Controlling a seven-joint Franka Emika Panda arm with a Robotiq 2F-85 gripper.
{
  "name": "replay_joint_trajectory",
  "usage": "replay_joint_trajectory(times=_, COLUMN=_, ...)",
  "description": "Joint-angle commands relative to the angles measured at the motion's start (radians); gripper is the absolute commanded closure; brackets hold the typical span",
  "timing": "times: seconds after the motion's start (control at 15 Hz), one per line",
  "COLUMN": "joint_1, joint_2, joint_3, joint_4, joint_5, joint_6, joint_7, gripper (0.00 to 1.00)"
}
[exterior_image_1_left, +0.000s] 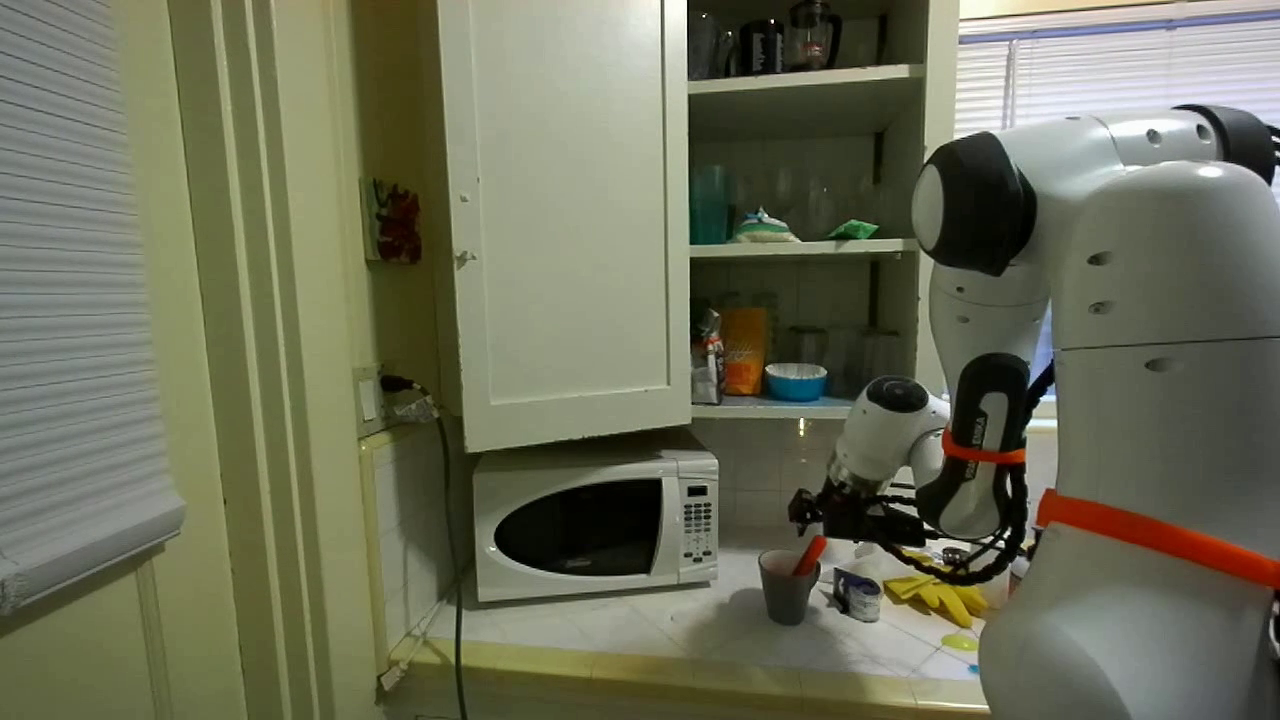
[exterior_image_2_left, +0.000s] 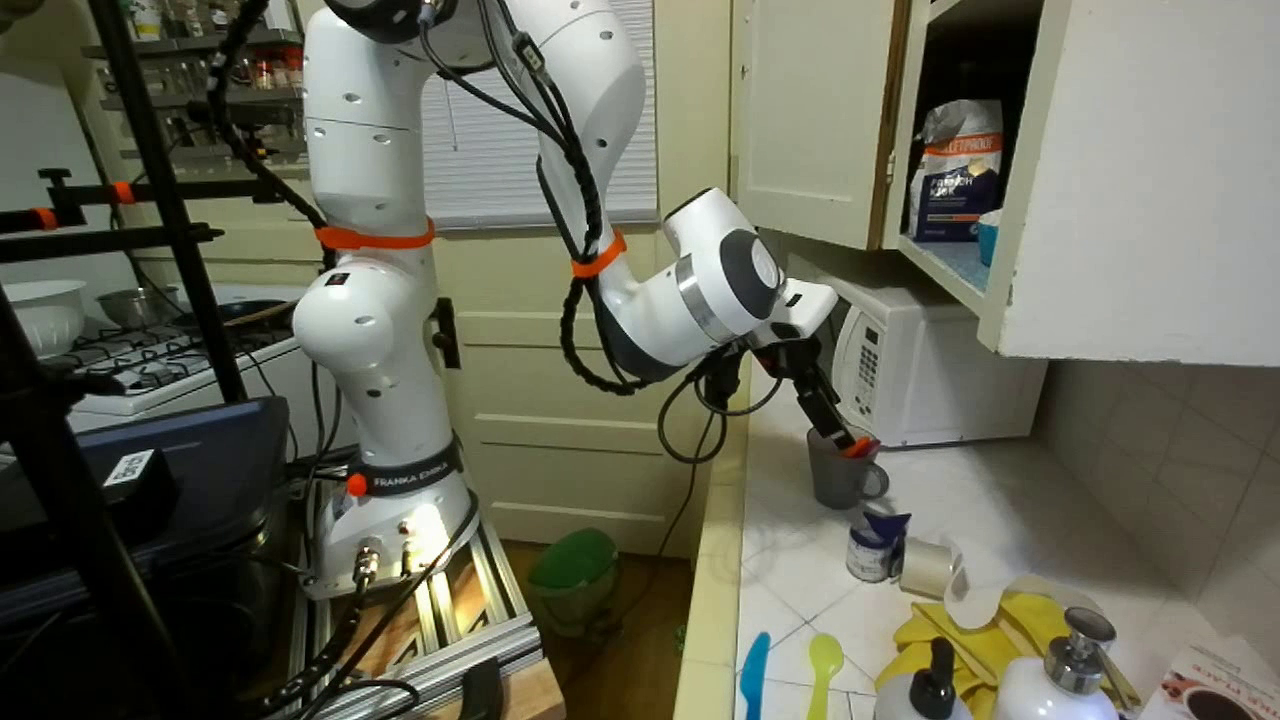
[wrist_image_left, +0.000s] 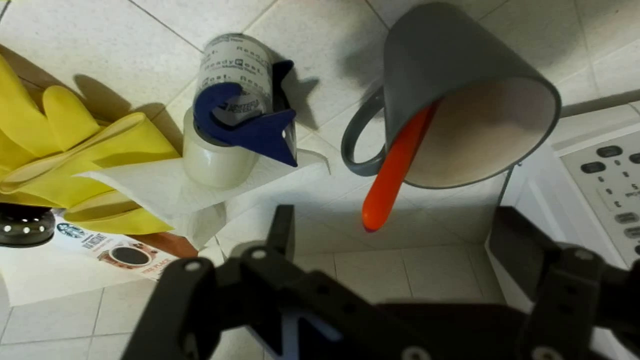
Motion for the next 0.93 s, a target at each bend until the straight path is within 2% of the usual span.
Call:
replay_joint_trajectory(times=0.0, joint_1=-0.024, joint_2=-0.014, joint_3=0.032, joint_4=-0.047, joint_5=0.169, joint_6=-0.008, joint_7=-0.173, gripper=0.0)
replay_joint_trajectory(times=0.13, joint_1=-0.021, joint_2=-0.015, joint_3=0.034, joint_4=-0.047, joint_5=0.162, joint_6=-0.009, joint_7=-0.179, gripper=0.0)
replay_joint_trajectory(times=0.47, joint_1=-0.048, joint_2=0.032, joint_3=0.045, joint_4=-0.078, joint_5=0.341, joint_6=0.05, joint_7=-0.535, gripper=0.0)
replay_joint_trajectory(times=0.53, joint_1=-0.053, joint_2=0.056, joint_3=0.035, joint_4=-0.052, joint_5=0.219, joint_6=0.07, joint_7=-0.45, gripper=0.0)
replay_joint_trajectory(times=0.87, joint_1=-0.086, joint_2=0.089, joint_3=0.026, joint_4=-0.038, joint_5=0.132, joint_6=0.129, joint_7=-0.51, gripper=0.0)
